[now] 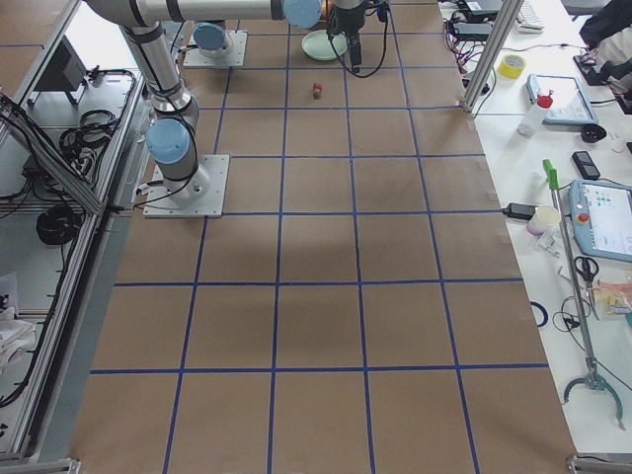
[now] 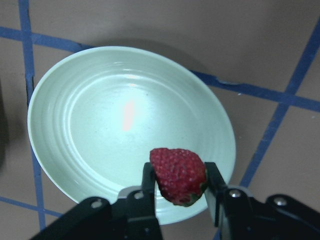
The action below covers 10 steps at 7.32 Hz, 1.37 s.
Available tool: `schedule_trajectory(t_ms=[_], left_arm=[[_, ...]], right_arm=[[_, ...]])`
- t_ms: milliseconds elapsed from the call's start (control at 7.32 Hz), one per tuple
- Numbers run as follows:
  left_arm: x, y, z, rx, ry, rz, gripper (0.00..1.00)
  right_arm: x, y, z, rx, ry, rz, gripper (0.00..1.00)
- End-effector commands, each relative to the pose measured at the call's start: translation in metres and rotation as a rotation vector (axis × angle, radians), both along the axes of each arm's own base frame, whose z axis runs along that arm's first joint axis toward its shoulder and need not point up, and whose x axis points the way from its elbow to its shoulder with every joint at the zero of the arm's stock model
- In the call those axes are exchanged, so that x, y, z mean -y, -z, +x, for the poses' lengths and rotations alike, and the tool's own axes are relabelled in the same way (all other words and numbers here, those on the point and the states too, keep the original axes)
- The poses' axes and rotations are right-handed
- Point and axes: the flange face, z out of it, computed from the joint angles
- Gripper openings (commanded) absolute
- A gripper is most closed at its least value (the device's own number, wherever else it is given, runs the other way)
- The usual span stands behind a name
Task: Collect all strawberries into plate
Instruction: 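Carry the strawberry over the plate and open the left gripper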
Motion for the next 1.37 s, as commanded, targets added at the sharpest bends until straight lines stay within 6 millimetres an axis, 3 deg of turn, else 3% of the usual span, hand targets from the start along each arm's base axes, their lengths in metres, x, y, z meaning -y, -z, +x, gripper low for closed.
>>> schedule_trajectory(t_ms=[0,273,410,683,957,1230], left_arm=[[-0.003,0.009,0.005,-0.005,0.0,0.018,1.0],[0.0,-0.008,-0.004,-0.005,-0.007,-0.023,1.0],[0.003,-0.016,-0.027,-0.017,0.001,-0.048,1.0],[-0.001,-0.031,-0.102,0.0,-0.144,-0.106,1.0],[-0.013,-0.023,-0.152,0.012,-0.282,-0.101,1.0],[-0.02,-0.002,-0.167,-0.049,-0.414,-0.054,1.0]], right_arm=[[0.001,0.0,0.0,-0.001,0.0,0.0,1.0],[0.0,0.001,0.0,0.001,0.0,0.001,1.0],[0.0,0.0,0.0,0.001,0.0,0.0,1.0],[0.0,0.001,0.002,0.001,-0.005,0.003,1.0],[-0.001,0.004,0.007,-0.001,-0.012,0.009,1.0],[0.0,0.005,0.008,-0.001,-0.014,0.01,1.0]])
